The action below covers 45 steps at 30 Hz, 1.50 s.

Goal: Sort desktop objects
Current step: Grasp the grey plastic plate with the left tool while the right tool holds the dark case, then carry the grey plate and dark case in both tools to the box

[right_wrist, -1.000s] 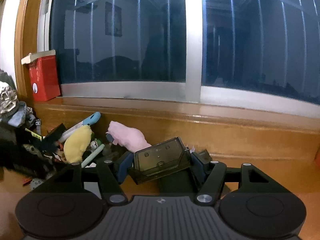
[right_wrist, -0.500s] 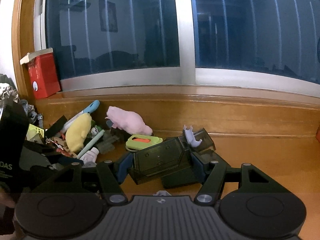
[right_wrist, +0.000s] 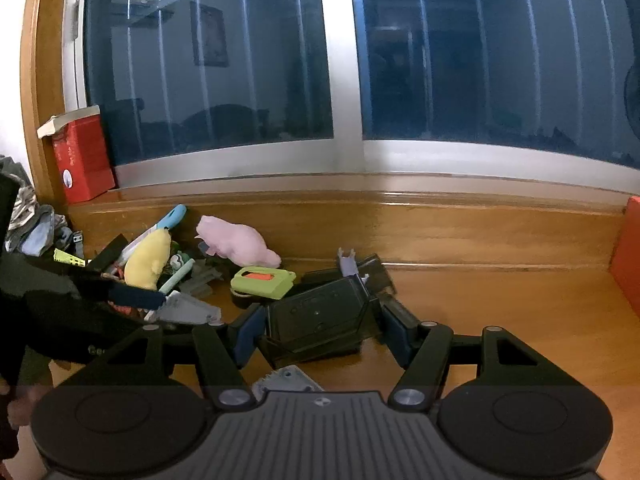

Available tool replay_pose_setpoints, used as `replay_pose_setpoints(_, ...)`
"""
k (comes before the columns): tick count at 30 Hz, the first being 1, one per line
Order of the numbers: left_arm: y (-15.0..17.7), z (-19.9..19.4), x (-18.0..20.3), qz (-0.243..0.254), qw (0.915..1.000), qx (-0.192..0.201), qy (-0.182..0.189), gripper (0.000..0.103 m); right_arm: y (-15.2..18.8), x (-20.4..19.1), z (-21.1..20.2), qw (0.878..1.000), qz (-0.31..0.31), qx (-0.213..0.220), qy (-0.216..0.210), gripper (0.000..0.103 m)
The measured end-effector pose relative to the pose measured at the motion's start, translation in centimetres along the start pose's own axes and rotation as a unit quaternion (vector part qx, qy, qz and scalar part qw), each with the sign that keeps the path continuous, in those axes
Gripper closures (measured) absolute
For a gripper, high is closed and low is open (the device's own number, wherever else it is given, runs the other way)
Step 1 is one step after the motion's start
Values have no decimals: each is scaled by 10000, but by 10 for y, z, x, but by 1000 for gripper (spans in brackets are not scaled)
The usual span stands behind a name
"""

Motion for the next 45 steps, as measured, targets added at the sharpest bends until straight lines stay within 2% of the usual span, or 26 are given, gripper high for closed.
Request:
replay_pose_setpoints(12, -13, -16, 99, 32, 9988, 492, 24, 34, 8, 72, -60, 9998, -20, 88, 169, 37)
replay_pose_setpoints(19, -24, -15, 146, 155, 9983, 528, 217, 34, 11, 115, -89, 9991, 160, 152, 367, 37)
replay_pose_setpoints(24, -33, -6, 162, 347, 9966, 572, 474, 34, 12, 134, -100, 9968, 352, 246, 667, 37)
replay_pose_setpoints(30, -47, 9, 179, 483, 9938, 559, 830, 34, 12, 152, -105, 9929, 545, 152, 1045, 37)
replay_pose_setpoints(45, -61, 23, 222, 1008, 9819, 647, 1468, 34, 24, 184, -127, 9740, 1071, 294, 1974, 37)
Point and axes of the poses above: each gripper's, at about its wrist camera, not at the fingertips, and z roughly the way its jaws point, x to its right, y to its underside, the point moved 3 cm from there along z, roughly the way its jaws point, and after that the axes turned 9 degrees about -z, right-handed, at the moved point
